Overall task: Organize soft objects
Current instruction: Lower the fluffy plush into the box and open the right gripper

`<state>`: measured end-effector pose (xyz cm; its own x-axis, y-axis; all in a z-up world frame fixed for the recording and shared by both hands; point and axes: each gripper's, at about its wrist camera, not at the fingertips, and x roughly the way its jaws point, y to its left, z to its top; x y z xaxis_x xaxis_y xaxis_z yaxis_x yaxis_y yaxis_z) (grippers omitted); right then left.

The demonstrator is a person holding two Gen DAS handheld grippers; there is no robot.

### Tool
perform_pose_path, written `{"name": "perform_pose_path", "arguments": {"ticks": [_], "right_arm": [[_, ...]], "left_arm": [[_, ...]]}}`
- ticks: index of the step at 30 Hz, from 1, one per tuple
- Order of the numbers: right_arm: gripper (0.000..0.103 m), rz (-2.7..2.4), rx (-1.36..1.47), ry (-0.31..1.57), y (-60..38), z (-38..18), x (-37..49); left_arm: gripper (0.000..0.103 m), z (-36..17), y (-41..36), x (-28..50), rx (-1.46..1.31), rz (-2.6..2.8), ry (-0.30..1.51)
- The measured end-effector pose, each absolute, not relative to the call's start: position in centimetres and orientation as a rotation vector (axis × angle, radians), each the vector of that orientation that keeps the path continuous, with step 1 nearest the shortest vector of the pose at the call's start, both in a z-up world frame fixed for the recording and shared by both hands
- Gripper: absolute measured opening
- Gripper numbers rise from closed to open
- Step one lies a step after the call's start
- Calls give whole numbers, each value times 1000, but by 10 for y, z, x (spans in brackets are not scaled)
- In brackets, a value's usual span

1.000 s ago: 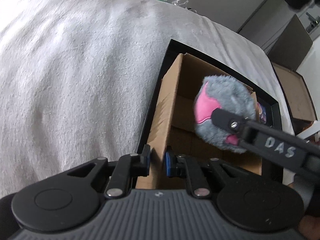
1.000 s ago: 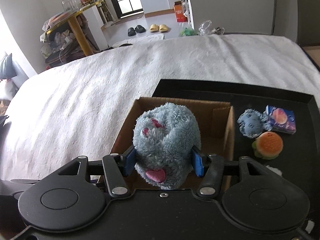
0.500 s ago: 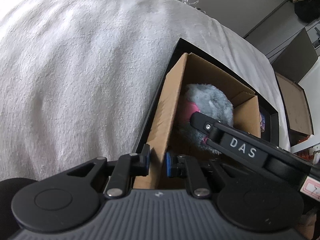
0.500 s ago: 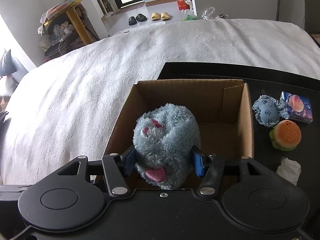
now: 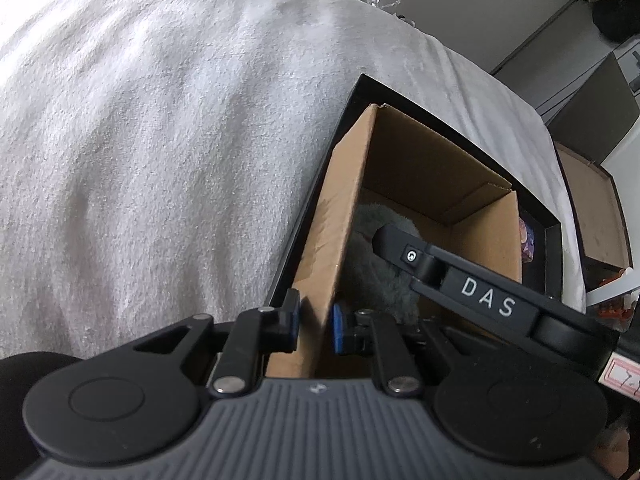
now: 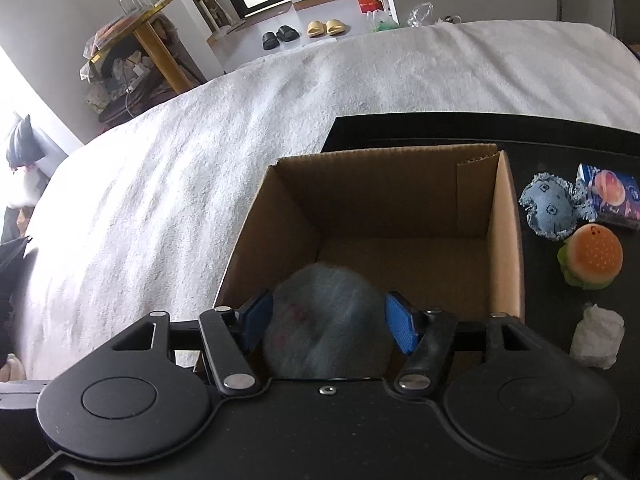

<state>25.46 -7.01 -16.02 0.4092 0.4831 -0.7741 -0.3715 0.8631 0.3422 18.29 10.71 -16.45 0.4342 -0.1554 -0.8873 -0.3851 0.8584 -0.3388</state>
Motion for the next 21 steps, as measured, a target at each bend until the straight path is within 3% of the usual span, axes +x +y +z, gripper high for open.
{"name": "perform_pose_path", "arguments": {"ticks": [12,21], "right_arm": [[61,531,171,993,-105,-142,250],[61,491,178,918,-144,-129,253]], "left_arm": [[19,-158,91,187,-430,195,1153],[48,-152,75,190,-346,246,1141]]}}
